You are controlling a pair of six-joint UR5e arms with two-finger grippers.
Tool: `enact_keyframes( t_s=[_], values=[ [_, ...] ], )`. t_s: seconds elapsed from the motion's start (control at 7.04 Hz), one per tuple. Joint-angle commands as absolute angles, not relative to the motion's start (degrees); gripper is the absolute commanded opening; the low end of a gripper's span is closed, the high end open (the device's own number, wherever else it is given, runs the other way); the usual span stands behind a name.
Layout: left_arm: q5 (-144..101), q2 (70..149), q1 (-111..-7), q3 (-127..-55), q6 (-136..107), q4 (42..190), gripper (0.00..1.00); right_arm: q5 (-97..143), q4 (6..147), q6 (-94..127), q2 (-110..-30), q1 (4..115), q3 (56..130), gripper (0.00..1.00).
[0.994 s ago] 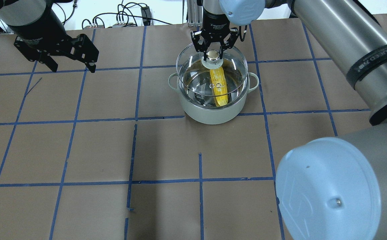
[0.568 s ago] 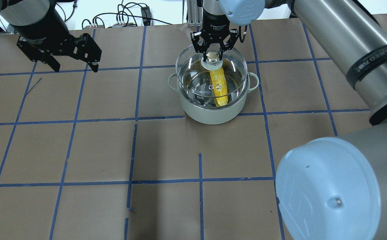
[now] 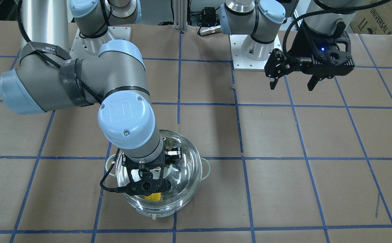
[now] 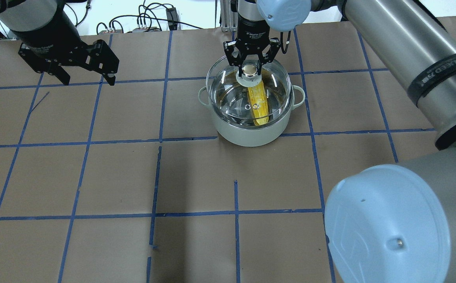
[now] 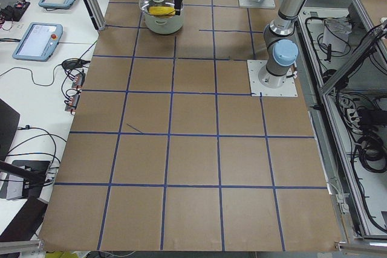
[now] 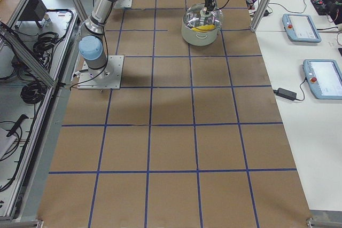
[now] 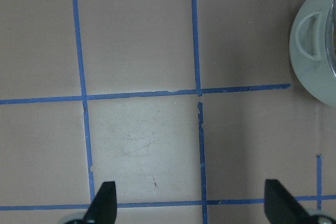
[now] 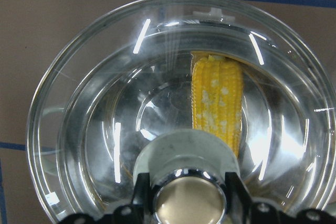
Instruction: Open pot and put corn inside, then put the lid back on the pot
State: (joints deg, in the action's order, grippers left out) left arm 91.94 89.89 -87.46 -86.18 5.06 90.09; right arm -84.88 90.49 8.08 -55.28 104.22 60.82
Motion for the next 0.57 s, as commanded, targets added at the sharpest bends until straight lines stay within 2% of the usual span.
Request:
enact_keyframes(
  t_s=[0.0,0.43],
  values=[
    [91.93,89.74,-87.37,-86.22,4.92,90.09,1.00,-84.55,89.48,8.09,-55.72,104.50,60.82,0.09],
    [91.93,89.73,-87.45,-86.22,4.83,90.09,1.00,-84.55,88.59,8.00,-55.81,104.50,61.26,0.08]
  ],
)
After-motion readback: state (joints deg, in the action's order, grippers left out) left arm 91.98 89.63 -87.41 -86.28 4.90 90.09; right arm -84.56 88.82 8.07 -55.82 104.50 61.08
